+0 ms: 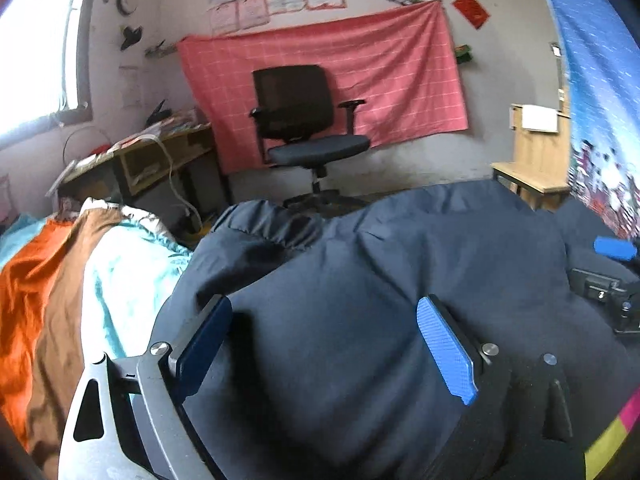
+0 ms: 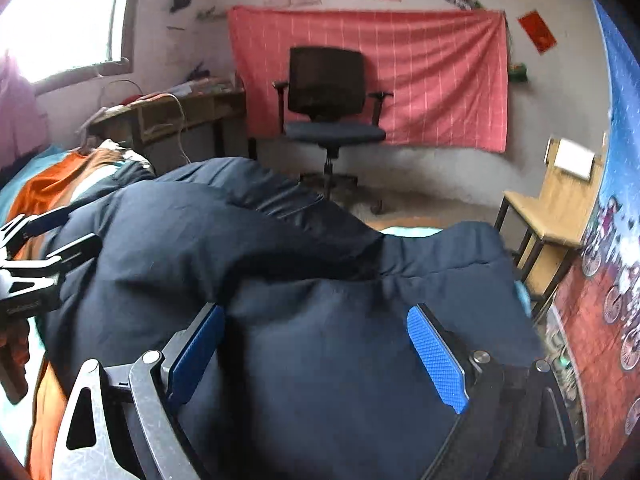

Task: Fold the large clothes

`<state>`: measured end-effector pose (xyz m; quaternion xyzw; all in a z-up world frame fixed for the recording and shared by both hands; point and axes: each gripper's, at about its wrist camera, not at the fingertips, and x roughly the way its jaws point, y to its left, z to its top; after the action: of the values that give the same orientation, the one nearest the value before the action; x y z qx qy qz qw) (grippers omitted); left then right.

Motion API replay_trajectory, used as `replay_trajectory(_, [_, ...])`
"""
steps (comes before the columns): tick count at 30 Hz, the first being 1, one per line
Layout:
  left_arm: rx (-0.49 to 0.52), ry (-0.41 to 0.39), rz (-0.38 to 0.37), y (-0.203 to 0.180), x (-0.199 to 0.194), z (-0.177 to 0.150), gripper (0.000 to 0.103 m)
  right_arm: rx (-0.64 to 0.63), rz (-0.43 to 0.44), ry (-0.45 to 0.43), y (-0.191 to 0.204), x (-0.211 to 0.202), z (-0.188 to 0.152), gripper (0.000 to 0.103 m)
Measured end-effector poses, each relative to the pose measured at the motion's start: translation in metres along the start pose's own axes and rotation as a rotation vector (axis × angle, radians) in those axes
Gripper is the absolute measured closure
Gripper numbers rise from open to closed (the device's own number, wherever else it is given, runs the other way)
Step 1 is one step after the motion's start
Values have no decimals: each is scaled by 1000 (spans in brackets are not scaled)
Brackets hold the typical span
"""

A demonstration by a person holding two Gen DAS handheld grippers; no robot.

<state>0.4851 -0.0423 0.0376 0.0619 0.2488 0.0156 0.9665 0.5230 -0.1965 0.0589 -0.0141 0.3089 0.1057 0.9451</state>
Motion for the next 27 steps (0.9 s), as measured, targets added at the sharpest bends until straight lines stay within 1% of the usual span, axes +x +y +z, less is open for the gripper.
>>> replay_trajectory(2, [-23,24,14,5,14,5,11,34,-11,36,-5,21,11,10])
replay_trajectory(4, [-53,59,9,11,30,10,11,59,-36,81,-11,42,20,10])
replay_trajectory(6, [-85,80,-8,17,39,12,11,67,-51,93,-16,54,22,10])
replay_trajectory(7, [-96,87,-18,19,44,12,8,82,-58,98,-20,62,23,10])
replay_trajectory(10, [-108,96,-42,21,52,9,5,129,-51,95,-29,77,15,11])
replay_trajectory(13, [-91,84,-45,20,55,9,4,140,-54,81,-33,80,9,11])
replay_trajectory(18, [-99,77,-58,20,60,9,4,161,-35,90,-39,86,7,10])
replay_trajectory(27, [-89,97,-59,22,66,10,3,174,-20,103,-42,90,5,10])
